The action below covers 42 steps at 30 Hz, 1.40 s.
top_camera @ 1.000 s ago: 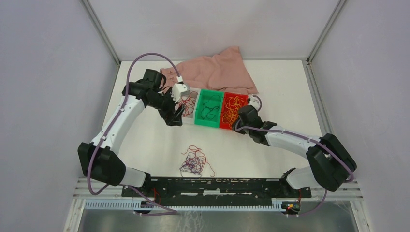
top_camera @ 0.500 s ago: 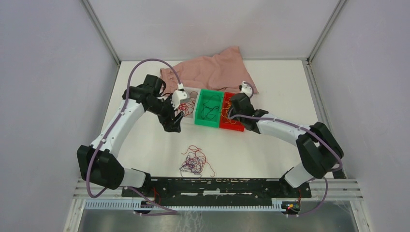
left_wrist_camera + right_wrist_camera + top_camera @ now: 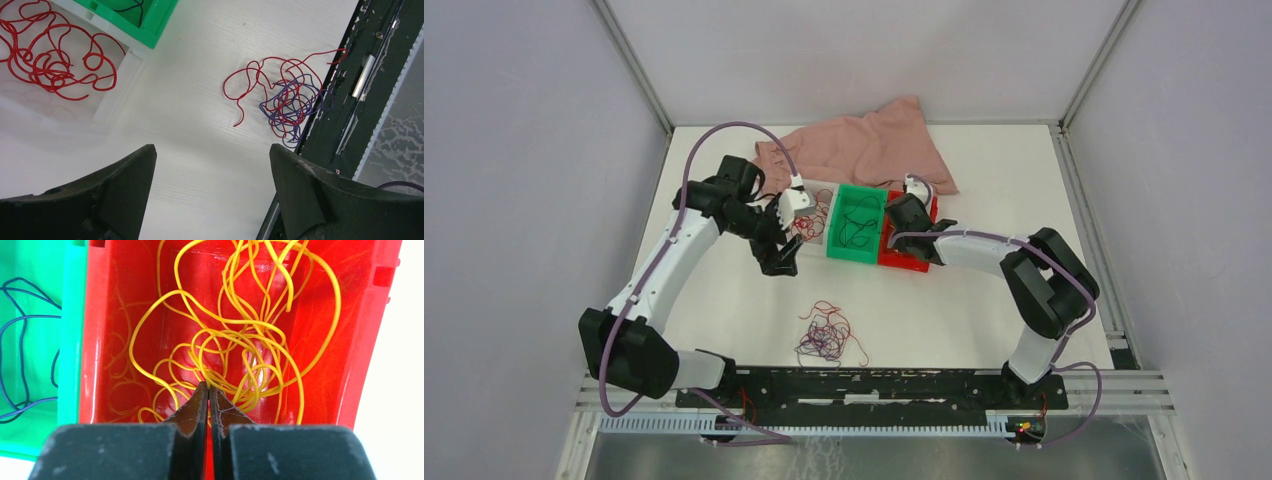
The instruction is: Untangle the cables
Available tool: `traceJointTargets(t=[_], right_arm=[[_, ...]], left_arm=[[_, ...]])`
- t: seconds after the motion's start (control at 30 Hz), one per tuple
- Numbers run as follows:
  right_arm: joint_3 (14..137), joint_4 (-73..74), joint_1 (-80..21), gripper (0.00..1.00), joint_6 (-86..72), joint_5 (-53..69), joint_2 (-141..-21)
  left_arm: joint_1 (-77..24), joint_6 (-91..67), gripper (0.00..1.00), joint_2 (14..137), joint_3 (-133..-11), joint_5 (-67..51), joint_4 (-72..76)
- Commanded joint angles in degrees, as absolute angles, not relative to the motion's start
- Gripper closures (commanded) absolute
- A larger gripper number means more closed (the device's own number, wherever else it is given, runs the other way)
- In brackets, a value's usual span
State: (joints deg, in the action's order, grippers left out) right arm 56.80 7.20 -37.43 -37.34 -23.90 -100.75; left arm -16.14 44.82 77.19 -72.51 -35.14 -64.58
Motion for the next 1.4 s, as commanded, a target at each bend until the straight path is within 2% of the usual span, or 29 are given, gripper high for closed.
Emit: traceJointTargets(t=[0.0,0.1,0.17,0.33,0.5,0.7,0.9,1.07,1.2,1.37], right_arm=[[59.9,8.6,-37.3,0.91,-35.1,-24.8,-96.0],[60.2,9.3,-37.3,0.80,-35.3,-23.4,-90.5],[60.8,10.2,-37.3,0.67,-35.8,-21.2,-88.1],[60.3,11.4,-37.3,0.44,-35.2,-11.2,-82.3],[53.9,7.6,-38.2,0.32,-32.9,1.8,-75.9],[50.1,-0.3,-45.3,0.32,-24.6,17.2,-79.5],[57.8,2.8,-53.2,0.31,-8.5,27.3,-90.7],[67.0,12.2,-56.4,0.34,0.8,28.9,-100.8],[70.5,13.8,-57.9,0.35,3.2,29.5,-105.2],[72.5,14.5,-58.3,0.50,3.4,25.9,-107.7]], left_arm=[[-16.1,48.6,0.08,75.4,-72.2,-38.3,-65.9],[-16.1,48.7,0.05,75.0,-71.1,-38.7,-65.1],[-16.1,48.5,0.04,74.7,-70.4,-38.6,-64.5],[-16.1,48.9,0.01,73.4,-68.5,-37.5,-63.5],[-16.0,48.2,0.01,71.5,-66.8,-36.6,-60.6],[-14.4,45.1,0.01,71.3,-65.3,-37.1,-55.7],[-9.5,43.4,0.01,72.2,-66.4,-38.9,-53.8],[-4.9,44.4,0.01,72.0,-67.4,-40.8,-55.2],[-2.0,46.1,0.00,72.5,-67.8,-41.8,-56.9],[-0.2,46.5,0.00,72.7,-68.1,-42.7,-57.4]])
